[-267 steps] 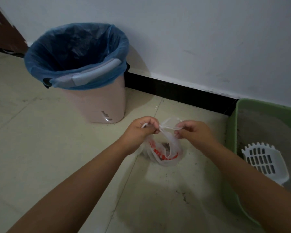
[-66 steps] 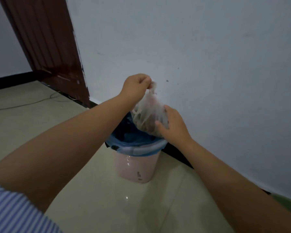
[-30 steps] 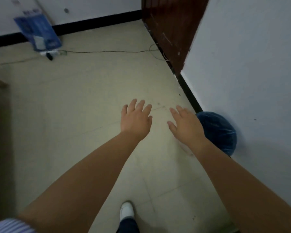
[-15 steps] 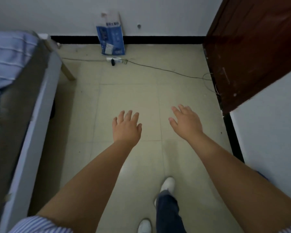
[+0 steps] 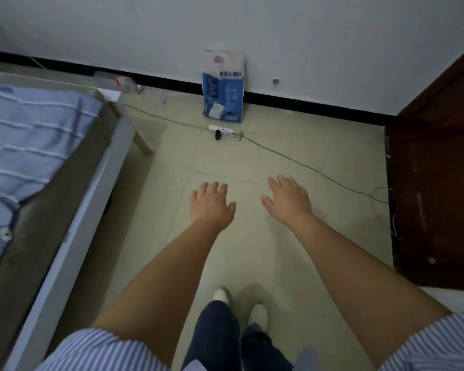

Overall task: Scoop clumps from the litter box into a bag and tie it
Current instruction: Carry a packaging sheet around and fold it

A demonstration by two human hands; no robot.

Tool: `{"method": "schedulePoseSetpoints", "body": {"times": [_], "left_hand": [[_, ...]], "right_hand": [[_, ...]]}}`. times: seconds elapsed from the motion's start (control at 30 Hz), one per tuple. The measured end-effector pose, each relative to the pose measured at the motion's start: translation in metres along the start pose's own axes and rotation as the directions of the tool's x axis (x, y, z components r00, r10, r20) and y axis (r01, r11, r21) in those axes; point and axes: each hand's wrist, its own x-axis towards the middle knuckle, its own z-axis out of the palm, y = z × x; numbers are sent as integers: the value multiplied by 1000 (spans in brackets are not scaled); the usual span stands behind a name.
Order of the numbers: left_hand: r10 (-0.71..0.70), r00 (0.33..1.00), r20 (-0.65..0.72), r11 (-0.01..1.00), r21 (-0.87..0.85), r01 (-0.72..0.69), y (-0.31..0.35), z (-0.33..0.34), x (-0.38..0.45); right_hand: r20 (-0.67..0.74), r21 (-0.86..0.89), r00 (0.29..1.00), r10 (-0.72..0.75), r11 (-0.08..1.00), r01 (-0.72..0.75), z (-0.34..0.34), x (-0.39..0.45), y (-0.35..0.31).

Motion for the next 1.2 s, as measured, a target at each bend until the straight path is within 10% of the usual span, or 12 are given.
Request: {"method": "schedulePoseSetpoints", "body": {"times": [0.67, 1.2], "left_hand": [[-15, 1000, 21, 999, 43, 14, -87, -225, 479], [170, 978, 118, 980, 82, -181, -97, -223, 862]], "right_hand": [[-44, 137, 999, -8, 990, 14, -186, 476, -71], [119, 8, 990, 71, 997, -72, -179, 845, -66]]}}
